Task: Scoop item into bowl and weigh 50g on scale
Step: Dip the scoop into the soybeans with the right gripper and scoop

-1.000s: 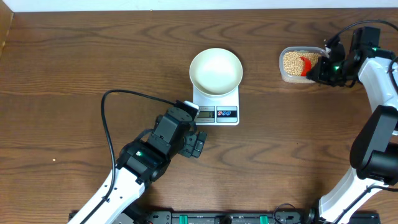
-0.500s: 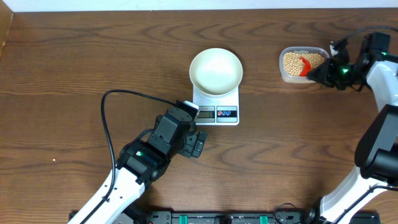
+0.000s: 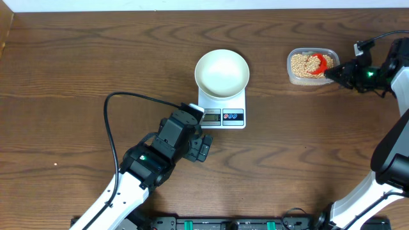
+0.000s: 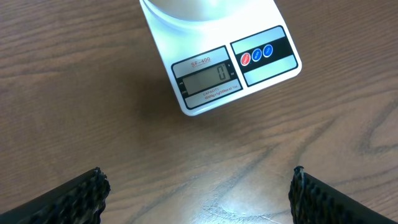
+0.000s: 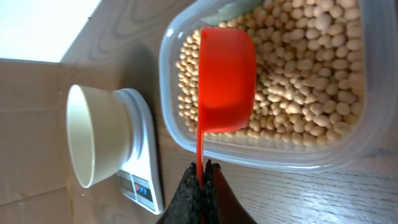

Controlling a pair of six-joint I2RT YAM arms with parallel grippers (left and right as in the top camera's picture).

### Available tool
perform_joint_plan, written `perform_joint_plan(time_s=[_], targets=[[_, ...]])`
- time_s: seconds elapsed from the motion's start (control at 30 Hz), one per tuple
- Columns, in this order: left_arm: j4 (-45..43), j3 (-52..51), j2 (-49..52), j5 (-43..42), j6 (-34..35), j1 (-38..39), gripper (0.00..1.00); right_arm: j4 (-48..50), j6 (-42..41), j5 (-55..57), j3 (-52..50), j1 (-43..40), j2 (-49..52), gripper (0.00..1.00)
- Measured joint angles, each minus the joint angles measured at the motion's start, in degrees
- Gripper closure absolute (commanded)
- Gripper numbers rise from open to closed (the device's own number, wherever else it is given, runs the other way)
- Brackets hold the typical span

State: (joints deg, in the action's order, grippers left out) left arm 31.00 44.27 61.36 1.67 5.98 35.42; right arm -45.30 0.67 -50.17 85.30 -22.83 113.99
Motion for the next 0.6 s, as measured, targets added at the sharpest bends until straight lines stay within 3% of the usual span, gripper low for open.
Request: perform_joint_plan(time_s=[0.6], targets=[[0.0,0.0,0.0,0.0,0.0,0.0,0.05,0.85,1.31,-11.5,0.0,-3.63,0.0,0.99]])
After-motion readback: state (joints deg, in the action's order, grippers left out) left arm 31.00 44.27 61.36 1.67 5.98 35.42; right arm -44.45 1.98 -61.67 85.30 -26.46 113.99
